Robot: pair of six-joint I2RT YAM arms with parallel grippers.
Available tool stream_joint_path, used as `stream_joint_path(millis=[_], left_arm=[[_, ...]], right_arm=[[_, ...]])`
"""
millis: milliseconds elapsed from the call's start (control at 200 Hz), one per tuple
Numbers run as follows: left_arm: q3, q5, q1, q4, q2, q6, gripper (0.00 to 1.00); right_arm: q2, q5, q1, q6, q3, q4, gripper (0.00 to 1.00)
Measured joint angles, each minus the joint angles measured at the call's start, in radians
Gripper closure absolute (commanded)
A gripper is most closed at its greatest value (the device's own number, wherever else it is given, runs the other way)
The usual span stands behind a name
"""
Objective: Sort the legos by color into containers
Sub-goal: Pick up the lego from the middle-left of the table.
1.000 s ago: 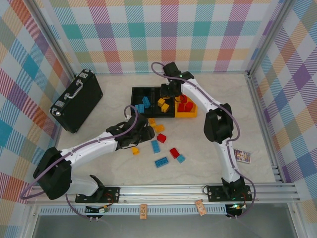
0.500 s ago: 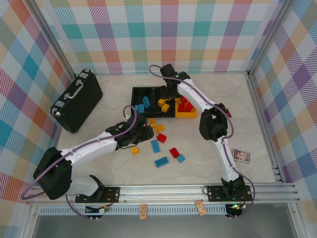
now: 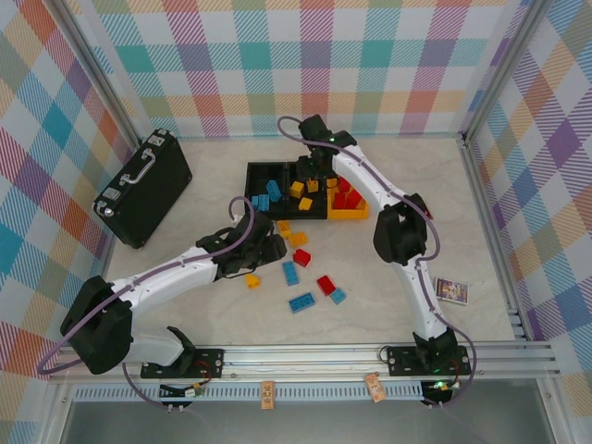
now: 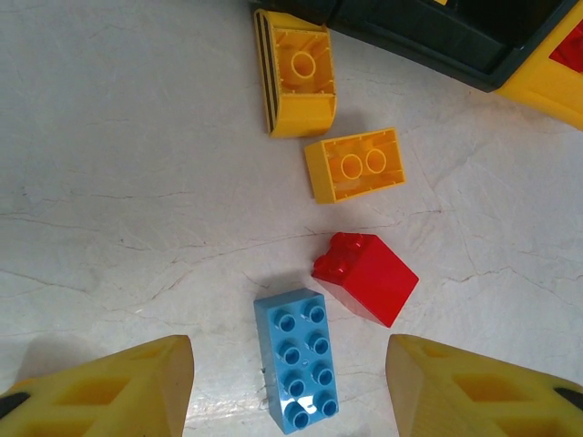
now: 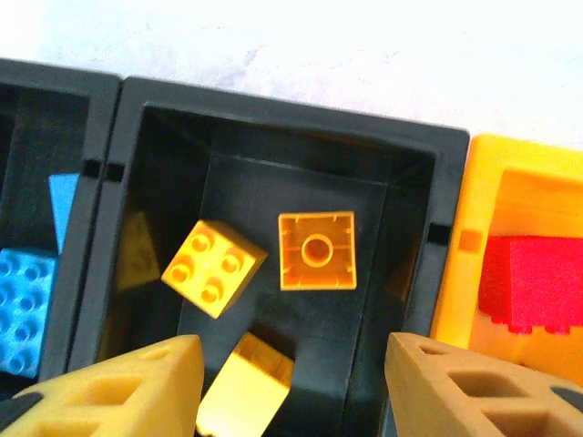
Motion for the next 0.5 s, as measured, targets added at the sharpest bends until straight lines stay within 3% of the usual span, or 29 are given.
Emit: stream_joint_path(millis=[500], left_arm=[[0.000, -0.007, 0.011, -0.142, -0.085, -0.011, 0.42]], right_arm=[[-0.527, -0.139, 0.027, 0.046, -0.626, 0.162, 0.43]])
